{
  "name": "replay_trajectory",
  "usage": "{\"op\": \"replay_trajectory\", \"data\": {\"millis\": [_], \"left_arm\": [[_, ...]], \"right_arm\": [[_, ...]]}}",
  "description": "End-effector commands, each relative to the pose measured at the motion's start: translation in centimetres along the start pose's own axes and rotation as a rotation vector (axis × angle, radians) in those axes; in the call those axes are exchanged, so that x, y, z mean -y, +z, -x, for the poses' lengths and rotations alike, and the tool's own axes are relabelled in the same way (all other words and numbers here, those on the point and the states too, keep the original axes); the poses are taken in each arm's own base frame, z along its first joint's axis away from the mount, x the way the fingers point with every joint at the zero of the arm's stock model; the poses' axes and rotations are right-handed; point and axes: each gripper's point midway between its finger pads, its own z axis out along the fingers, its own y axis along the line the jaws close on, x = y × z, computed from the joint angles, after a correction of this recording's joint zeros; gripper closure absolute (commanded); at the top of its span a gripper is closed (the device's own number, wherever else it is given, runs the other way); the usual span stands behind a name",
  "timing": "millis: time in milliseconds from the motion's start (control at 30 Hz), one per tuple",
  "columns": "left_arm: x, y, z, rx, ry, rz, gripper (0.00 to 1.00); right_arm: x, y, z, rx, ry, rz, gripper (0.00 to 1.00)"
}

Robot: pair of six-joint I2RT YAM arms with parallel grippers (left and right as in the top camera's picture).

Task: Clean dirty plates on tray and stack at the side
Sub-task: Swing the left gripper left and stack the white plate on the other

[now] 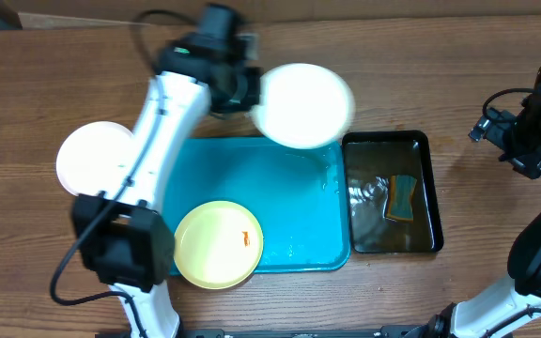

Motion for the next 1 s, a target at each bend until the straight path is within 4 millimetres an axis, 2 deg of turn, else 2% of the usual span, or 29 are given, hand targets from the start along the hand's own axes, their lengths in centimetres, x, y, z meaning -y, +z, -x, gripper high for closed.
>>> {"op": "replay_trajectory", "data": {"millis": [0,67,100,200,333,467,600,667,767,967], "left_arm": [[-8.4,-2.2,1.4,0.014,-0.210,0.062,0.96],[-12.6,-3.6,1.7,0.029,-0.302,0.094,0.96],[-16.5,-5.1,1.6,0.044,-0.391,0.122,0.96],[-22.6,-7.6,0.5,0.063,-0.540,0.173,0.96],[-30.9,-11.4,-2.8,0.080,-0.744,0.323,0.96],[-36.6,-14.5,-6.3,0.090,-0.886,0.456,0.96],[-39.3,-15.7,-8.6,0.100,-1.004,0.478,0.96],[-40.4,-15.6,-9.7,0.097,-1.036,0.486,0.96],[-40.8,-14.7,-10.1,0.093,-1.040,0.486,0.96],[-40.8,-11.2,-10.6,0.071,-1.012,0.476,0.96]], "right_arm": [[-0.3,-0.8,0.4,0.024,0.003,0.012,0.00],[-0.3,-0.8,0.4,0.024,0.003,0.013,0.00],[-0.3,-0.8,0.4,0.024,0.003,0.013,0.00],[-0.3,-0.8,0.4,0.024,0.003,0.013,0.00],[-0.3,-0.8,0.6,0.035,0.003,0.016,0.00],[-0.4,-0.8,0.7,0.037,0.003,0.017,0.00],[-0.4,-0.8,0.7,0.037,0.003,0.017,0.00],[-0.4,-0.8,0.7,0.037,0.003,0.017,0.00],[-0.4,-0.8,0.7,0.037,0.003,0.017,0.00],[-0.4,-0.8,0.7,0.037,0.003,0.017,0.00]]}}
